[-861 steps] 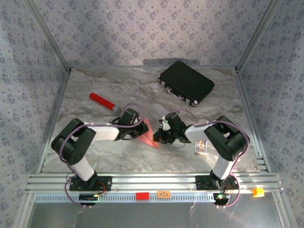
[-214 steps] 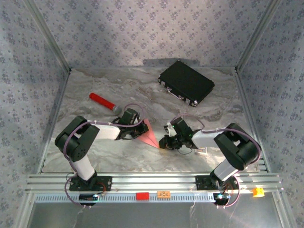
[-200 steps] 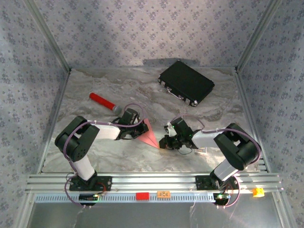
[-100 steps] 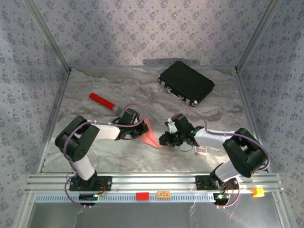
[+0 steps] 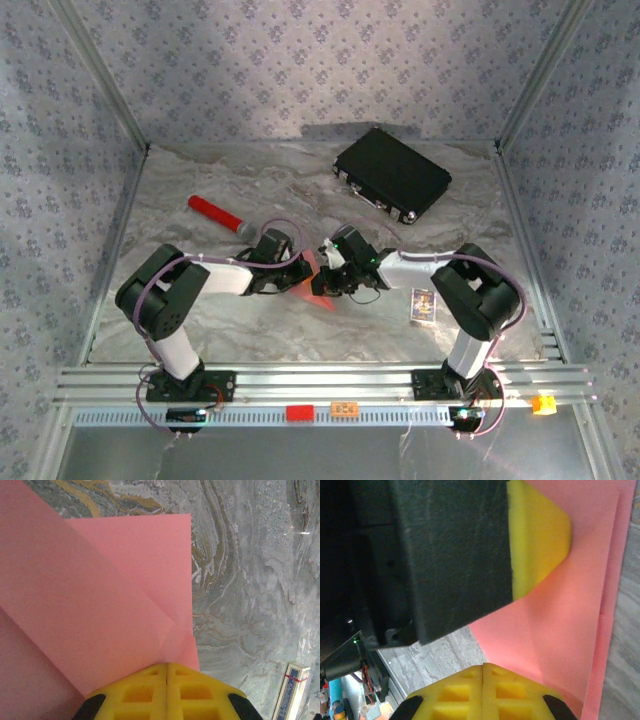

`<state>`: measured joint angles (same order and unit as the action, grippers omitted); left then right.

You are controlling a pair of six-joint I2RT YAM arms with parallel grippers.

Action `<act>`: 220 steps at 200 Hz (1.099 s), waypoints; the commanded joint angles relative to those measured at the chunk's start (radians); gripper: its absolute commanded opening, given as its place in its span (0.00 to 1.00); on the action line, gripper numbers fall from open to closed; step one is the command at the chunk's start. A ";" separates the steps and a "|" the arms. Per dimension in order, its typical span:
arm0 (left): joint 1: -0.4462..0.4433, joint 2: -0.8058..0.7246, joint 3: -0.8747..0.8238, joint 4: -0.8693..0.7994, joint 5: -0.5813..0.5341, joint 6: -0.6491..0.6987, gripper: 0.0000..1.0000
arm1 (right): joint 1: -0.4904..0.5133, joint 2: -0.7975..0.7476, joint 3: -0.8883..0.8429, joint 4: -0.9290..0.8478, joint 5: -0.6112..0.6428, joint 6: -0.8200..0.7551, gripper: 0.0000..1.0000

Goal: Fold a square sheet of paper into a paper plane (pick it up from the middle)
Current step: Fourth fold the wing at the center of the table.

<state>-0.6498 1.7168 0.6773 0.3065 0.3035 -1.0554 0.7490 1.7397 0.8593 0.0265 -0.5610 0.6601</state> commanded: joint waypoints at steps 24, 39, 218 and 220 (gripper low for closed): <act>0.010 0.030 -0.034 -0.064 -0.032 0.023 0.03 | 0.007 0.043 0.032 -0.096 0.070 -0.024 0.06; 0.009 0.029 -0.034 -0.064 -0.033 0.024 0.03 | 0.001 0.046 -0.001 -0.088 0.078 -0.024 0.06; 0.014 0.041 -0.045 -0.072 -0.042 0.026 0.03 | -0.017 -0.141 -0.350 0.046 0.042 0.000 0.07; 0.014 0.041 -0.044 -0.073 -0.043 0.026 0.03 | -0.016 -0.144 -0.353 0.046 0.042 0.000 0.07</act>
<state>-0.6498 1.7180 0.6674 0.3187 0.3290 -1.0554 0.7307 1.6165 0.5747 0.2111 -0.5282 0.6647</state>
